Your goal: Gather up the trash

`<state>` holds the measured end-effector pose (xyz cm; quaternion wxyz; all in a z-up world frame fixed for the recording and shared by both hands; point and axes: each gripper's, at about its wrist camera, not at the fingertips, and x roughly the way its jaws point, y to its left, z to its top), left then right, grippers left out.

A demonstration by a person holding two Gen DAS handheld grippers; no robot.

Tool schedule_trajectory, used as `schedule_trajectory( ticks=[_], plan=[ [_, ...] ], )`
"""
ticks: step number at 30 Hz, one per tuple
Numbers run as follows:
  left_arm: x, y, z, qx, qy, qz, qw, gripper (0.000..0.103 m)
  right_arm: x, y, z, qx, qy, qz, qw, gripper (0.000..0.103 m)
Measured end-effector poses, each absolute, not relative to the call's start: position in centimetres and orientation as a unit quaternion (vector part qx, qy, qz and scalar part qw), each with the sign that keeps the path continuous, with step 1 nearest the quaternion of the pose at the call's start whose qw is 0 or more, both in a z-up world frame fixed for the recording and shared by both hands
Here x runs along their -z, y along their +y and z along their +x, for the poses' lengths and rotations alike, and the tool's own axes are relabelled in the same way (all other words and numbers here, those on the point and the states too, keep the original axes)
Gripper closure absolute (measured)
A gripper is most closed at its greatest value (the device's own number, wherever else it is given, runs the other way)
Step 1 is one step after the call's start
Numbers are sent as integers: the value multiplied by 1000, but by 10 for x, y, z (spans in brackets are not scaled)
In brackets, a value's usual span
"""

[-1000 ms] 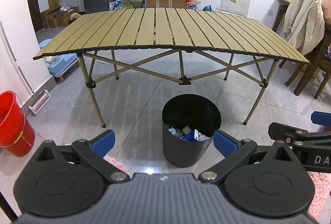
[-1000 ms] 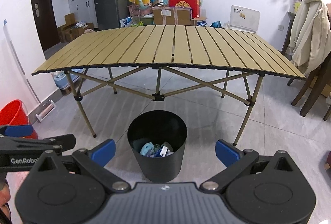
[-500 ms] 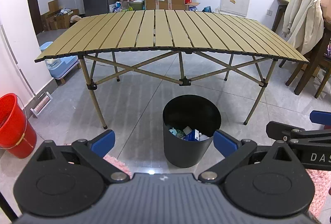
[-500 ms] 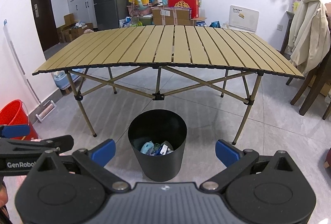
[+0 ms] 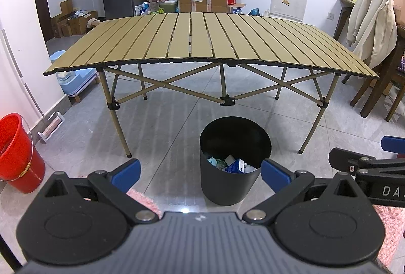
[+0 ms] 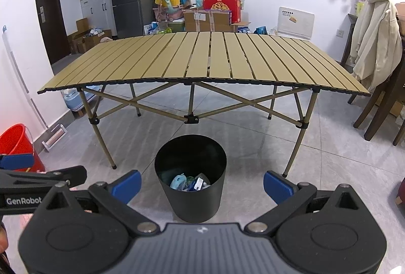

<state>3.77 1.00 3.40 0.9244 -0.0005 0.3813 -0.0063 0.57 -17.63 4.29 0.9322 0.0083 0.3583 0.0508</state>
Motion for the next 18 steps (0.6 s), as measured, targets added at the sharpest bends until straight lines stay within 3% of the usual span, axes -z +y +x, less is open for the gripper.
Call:
schedule_trajectory(
  ticks=[18],
  plan=[
    [-37,9,36,4,376,-2,927,0,-44,-175,5,-48,357,10,933,0]
  ],
)
